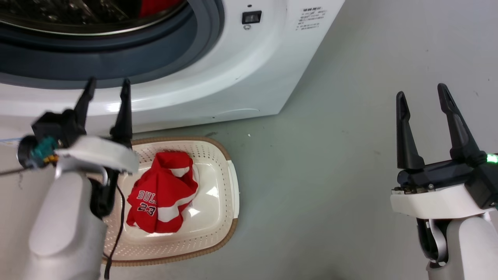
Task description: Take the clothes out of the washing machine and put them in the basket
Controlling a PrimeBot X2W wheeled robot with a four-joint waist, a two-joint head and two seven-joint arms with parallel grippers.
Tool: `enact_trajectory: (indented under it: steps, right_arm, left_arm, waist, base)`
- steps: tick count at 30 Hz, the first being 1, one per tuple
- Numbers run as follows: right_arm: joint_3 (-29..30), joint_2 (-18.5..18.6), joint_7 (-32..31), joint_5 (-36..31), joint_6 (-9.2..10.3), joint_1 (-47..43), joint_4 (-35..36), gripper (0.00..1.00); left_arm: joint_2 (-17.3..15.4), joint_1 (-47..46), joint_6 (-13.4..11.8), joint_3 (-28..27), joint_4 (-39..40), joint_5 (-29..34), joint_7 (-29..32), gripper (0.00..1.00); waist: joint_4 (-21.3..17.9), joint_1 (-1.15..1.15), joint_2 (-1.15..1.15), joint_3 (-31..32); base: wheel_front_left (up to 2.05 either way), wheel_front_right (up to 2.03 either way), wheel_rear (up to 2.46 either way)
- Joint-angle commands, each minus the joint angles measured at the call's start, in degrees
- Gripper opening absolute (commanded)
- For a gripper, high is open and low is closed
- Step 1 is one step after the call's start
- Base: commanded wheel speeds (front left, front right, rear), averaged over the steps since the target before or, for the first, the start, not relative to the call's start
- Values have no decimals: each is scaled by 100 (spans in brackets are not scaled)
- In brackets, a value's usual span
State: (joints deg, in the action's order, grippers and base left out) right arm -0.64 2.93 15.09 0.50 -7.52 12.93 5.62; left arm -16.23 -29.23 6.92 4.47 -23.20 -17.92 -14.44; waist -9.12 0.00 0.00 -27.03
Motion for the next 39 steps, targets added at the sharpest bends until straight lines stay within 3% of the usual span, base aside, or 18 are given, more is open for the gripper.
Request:
enact_trajectory:
  steps: [1, 7, 17, 25, 30, 39]
  right_arm:
    - [1, -9, 11, 22, 6, 84, 41, 100]
    - [-19, -9, 12, 144, 6, 249, 119, 100]
    - [-213, -11, 12, 428, 6, 537, 236, 100]
    - [-592, -11, 12, 734, 6, 710, 243, 100]
    - [-803, -12, 12, 984, 6, 659, 263, 100]
    - [-791, -12, 12, 1111, 6, 510, 306, 100]
  left_arm:
    - [-87, -233, 22, 26, 105, -76, 84, 100]
    - [-662, -1408, 51, 213, 414, -436, 939, 100]
    - [-1539, -3917, 54, 1026, 11, -1134, 3014, 100]
    - [-1759, -5557, 55, 1446, -1112, -1666, 4748, 100]
    - [-1912, -6516, -18, 1704, -1799, -1418, 5631, 100]
    - [-1871, -6735, 2, 2066, -2491, -1160, 5845, 100]
  waist:
    - [-106, 0, 0, -192]
    - [-321, 0, 0, -737]
    - [-780, 0, 0, -1628]
    - [-1279, 0, 0, -2061]
    - [-1666, 0, 0, -2301]
    - [-1754, 0, 0, -2414]
  base:
    - [0, 0, 0]
    - [0, 0, 0]
    - [0, 0, 0]
    - [0, 0, 0]
    - [0, 0, 0]
    - [0, 0, 0]
